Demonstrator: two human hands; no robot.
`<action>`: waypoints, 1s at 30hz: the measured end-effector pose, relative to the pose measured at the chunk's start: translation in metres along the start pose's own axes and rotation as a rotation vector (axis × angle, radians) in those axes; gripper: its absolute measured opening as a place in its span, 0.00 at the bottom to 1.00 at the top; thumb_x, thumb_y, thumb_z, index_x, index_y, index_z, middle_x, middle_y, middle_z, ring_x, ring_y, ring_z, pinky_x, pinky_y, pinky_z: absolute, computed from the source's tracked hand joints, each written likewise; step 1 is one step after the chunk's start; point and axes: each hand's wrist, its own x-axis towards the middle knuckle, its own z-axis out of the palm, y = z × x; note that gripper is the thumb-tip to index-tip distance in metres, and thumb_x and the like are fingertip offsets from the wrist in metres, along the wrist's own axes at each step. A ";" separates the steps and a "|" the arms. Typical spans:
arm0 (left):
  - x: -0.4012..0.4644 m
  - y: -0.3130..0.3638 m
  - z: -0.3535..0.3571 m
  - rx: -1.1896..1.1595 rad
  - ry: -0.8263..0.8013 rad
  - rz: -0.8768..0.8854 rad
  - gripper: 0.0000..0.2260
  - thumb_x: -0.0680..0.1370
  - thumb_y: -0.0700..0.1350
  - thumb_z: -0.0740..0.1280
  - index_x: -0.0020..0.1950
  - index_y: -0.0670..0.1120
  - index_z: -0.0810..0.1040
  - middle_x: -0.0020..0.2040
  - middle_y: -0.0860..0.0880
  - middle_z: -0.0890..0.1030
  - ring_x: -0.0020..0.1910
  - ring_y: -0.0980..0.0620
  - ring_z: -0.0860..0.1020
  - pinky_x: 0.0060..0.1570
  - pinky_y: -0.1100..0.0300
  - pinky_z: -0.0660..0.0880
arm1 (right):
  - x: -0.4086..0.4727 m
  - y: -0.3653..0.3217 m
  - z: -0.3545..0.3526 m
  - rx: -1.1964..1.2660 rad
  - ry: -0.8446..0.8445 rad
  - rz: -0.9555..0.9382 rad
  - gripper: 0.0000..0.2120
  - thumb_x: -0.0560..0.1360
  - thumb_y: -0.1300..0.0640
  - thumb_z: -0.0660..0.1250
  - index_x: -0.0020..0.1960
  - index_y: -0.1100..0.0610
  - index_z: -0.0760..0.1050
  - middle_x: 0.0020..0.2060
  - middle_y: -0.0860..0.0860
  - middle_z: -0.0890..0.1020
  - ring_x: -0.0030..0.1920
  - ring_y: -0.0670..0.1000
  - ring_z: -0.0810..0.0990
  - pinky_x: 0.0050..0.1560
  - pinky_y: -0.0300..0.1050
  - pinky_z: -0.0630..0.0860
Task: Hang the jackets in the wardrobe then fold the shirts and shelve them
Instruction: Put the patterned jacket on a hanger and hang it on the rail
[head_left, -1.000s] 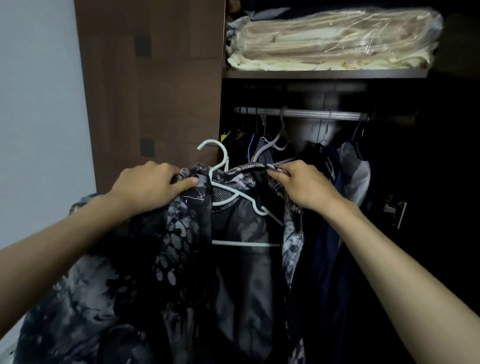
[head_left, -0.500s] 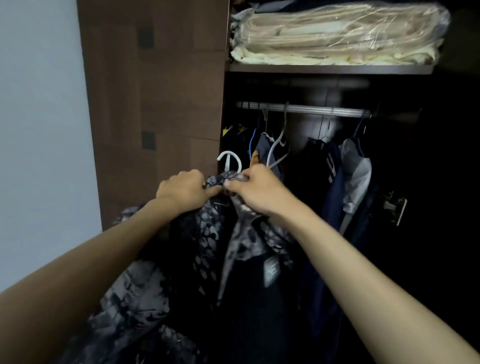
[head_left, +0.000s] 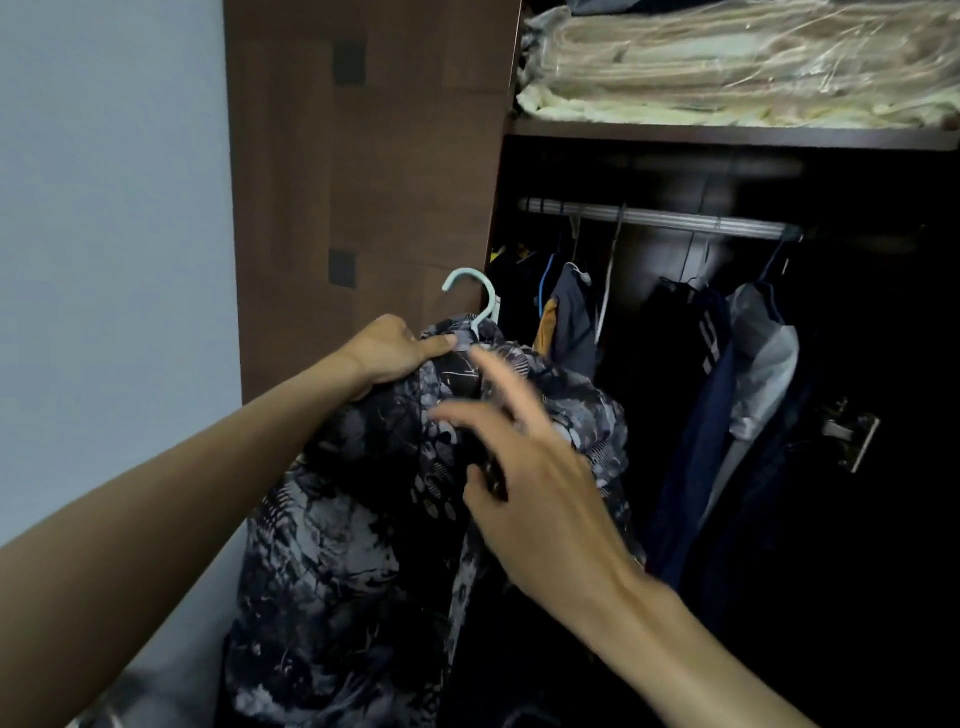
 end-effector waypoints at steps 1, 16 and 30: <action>-0.001 0.003 0.000 -0.003 -0.007 -0.003 0.27 0.73 0.63 0.73 0.28 0.46 0.66 0.28 0.44 0.71 0.27 0.47 0.70 0.33 0.57 0.64 | -0.001 0.003 0.005 0.012 -0.044 -0.044 0.20 0.77 0.67 0.66 0.61 0.45 0.79 0.75 0.39 0.68 0.48 0.41 0.81 0.47 0.40 0.79; -0.008 0.016 -0.007 -0.066 -0.028 0.002 0.23 0.75 0.59 0.72 0.30 0.44 0.73 0.33 0.46 0.80 0.35 0.47 0.80 0.41 0.55 0.77 | 0.035 0.030 -0.019 -0.550 -0.498 -0.326 0.08 0.80 0.50 0.66 0.56 0.50 0.81 0.49 0.48 0.84 0.52 0.55 0.84 0.51 0.53 0.80; -0.019 0.040 0.022 0.128 -0.159 0.047 0.29 0.76 0.61 0.70 0.28 0.47 0.57 0.26 0.48 0.61 0.26 0.48 0.64 0.38 0.56 0.60 | 0.021 0.031 0.050 -0.794 -0.648 -0.449 0.17 0.79 0.62 0.62 0.67 0.56 0.72 0.58 0.56 0.82 0.55 0.61 0.81 0.47 0.53 0.76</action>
